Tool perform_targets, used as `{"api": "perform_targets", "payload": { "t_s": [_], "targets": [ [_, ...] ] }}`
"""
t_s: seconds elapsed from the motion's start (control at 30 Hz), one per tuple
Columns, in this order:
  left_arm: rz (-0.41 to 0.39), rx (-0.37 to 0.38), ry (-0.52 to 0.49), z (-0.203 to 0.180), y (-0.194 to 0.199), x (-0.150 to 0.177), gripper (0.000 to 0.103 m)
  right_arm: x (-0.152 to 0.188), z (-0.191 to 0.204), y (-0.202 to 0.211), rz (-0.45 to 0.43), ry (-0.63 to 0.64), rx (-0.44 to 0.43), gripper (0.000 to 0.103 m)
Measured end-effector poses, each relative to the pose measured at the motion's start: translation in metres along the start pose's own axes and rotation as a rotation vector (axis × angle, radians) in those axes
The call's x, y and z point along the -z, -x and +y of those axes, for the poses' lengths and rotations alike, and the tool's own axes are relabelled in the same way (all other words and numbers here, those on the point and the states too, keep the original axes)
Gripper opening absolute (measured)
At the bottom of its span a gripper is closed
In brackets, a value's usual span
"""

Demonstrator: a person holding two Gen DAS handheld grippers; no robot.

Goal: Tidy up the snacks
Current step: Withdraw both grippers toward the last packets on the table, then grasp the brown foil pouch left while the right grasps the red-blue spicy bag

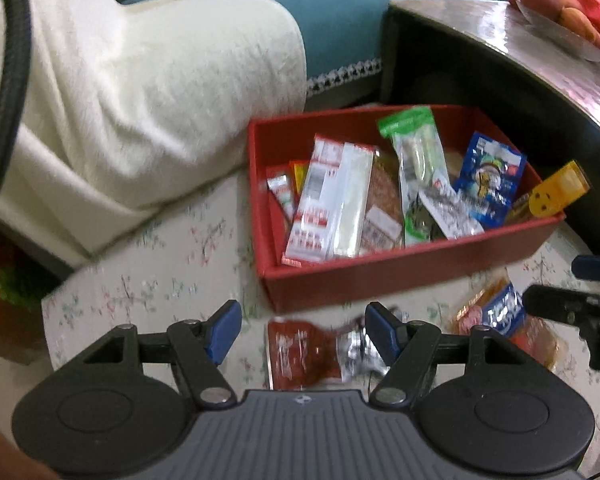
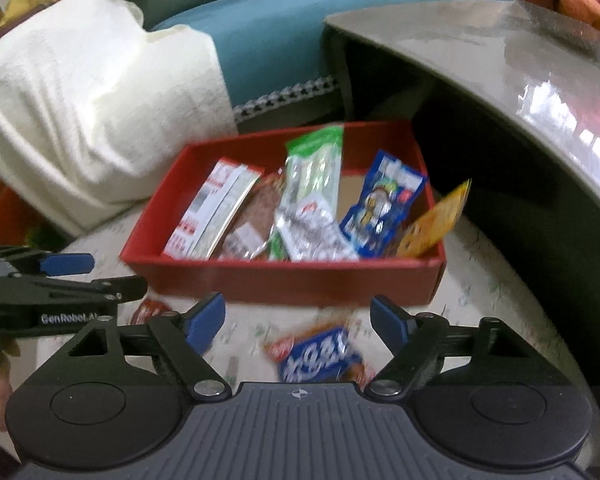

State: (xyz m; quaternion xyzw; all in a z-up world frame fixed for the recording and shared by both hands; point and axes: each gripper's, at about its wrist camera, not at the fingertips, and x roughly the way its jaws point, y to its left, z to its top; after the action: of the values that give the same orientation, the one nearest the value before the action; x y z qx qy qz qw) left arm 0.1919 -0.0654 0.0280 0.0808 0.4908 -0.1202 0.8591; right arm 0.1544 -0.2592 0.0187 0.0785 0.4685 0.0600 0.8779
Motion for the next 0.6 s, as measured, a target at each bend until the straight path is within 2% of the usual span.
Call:
{"api": "perform_targets", "payload": {
  "t_s": [0.07,0.2,0.33,0.43,0.6],
  "targets": [
    [-0.013,0.023,-0.051,-0.004,-0.001,0.005,0.062,0.008,0.001,0.0,0.027,0.017,-0.007,0.086],
    [-0.015,0.114,-0.245,-0.021,-0.011,0.013,0.062,0.026,-0.001,-0.007,0.093,0.054,0.004,0.087],
    [0.003,0.149,-0.384,-0.027,-0.024,0.019,0.062,0.042,-0.006,-0.018,0.149,0.091,0.014,0.087],
    [0.007,0.146,-0.454,-0.027,-0.032,0.019,0.062,0.042,-0.007,-0.025,0.164,0.126,0.01,0.087],
    [0.027,0.208,-0.531,-0.027,-0.046,0.02,0.062,0.037,-0.005,-0.043,0.191,0.174,0.002,0.087]
  ]
}}
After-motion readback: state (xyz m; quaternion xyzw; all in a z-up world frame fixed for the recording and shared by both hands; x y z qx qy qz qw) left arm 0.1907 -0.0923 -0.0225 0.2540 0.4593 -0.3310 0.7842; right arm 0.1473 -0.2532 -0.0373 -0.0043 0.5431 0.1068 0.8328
